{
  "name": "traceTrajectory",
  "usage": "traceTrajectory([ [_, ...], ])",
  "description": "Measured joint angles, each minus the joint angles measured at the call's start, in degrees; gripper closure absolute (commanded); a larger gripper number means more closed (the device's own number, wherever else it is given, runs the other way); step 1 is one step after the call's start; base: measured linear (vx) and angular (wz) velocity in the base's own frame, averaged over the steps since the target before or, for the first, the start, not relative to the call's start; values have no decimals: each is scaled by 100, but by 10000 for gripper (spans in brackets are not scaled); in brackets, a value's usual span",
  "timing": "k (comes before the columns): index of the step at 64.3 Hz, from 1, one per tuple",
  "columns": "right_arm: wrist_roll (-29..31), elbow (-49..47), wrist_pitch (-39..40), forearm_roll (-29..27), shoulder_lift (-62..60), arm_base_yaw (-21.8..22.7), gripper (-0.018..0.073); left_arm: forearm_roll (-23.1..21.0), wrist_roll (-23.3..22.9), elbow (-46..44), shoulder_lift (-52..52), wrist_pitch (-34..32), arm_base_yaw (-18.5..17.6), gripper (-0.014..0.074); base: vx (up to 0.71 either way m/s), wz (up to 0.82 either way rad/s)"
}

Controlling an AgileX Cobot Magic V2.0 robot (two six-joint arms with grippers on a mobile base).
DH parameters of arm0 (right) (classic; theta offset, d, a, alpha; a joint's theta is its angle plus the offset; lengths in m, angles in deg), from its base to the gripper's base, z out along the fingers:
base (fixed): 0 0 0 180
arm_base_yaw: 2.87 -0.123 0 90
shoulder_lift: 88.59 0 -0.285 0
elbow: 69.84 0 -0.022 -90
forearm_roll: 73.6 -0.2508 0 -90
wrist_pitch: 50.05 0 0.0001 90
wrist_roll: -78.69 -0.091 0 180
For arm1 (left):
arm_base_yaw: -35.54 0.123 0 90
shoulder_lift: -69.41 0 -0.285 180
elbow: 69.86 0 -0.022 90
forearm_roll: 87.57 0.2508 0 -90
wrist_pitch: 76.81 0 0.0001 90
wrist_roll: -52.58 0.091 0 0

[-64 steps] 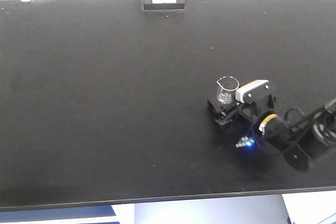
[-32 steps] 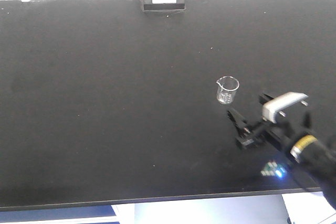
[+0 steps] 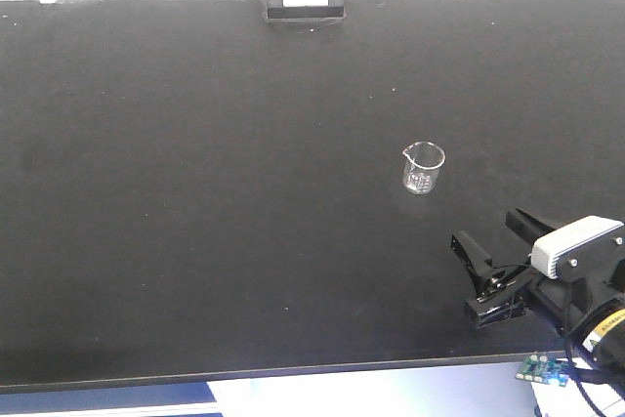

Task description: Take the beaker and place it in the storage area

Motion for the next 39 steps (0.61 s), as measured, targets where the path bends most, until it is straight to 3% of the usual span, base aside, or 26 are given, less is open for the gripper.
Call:
traceTrajectory([
  [15,-37,-1,0,-234,0,0,183,0,0,0,0,0,0,603,0,0],
  [28,-37,-1,0,-491,0,0,375,0,0,0,0,0,0,603,0,0],
  [39,-168,-1,-34,-1251,-407,0,562,0,0,0,0,0,0,603,0,0],
])
